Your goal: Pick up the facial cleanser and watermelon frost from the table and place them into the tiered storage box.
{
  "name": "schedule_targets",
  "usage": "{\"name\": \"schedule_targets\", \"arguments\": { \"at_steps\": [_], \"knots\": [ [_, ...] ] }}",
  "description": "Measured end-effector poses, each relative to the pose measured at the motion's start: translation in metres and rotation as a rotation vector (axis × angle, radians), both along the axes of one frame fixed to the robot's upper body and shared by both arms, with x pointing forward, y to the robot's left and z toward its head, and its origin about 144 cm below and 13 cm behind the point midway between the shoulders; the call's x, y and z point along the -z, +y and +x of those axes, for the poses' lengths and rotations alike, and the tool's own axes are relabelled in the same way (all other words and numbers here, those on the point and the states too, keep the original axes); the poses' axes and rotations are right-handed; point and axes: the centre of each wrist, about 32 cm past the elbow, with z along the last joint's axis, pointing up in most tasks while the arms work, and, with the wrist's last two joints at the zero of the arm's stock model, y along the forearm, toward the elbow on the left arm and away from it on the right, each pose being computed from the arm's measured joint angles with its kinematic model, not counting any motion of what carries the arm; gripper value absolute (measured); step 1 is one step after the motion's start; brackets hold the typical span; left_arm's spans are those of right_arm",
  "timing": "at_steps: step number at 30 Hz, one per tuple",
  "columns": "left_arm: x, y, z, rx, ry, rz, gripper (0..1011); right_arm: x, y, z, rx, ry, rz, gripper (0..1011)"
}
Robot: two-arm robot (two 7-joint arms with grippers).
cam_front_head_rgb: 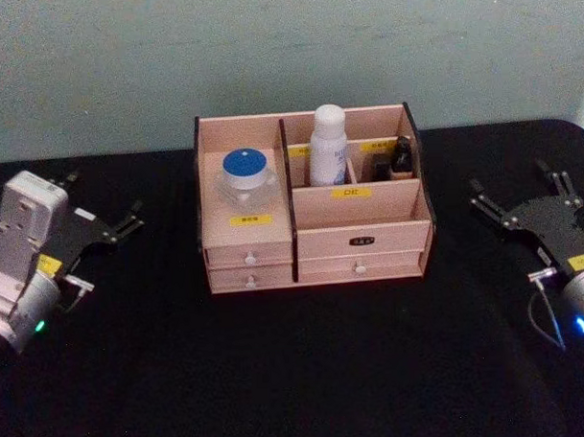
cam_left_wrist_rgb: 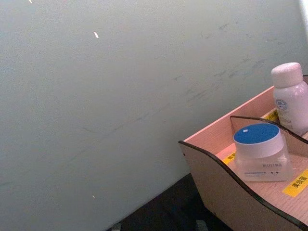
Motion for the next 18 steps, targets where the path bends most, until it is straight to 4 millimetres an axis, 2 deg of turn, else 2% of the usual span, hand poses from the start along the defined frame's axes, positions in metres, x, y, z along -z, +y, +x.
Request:
{"name": "schedule_targets", "arguments": {
  "at_steps": [9,18],
  "knots": [
    [0.000,0.000,0.000,0.000,0.000,0.000,1001,0.017,0.005,0.012,0.027,0.115,0.008,1000],
    [0.000,0.000,0.000,0.000,0.000,0.000,1001,0.024,0.008,0.020,0.042,0.162,-0.001,1000]
  ]
}}
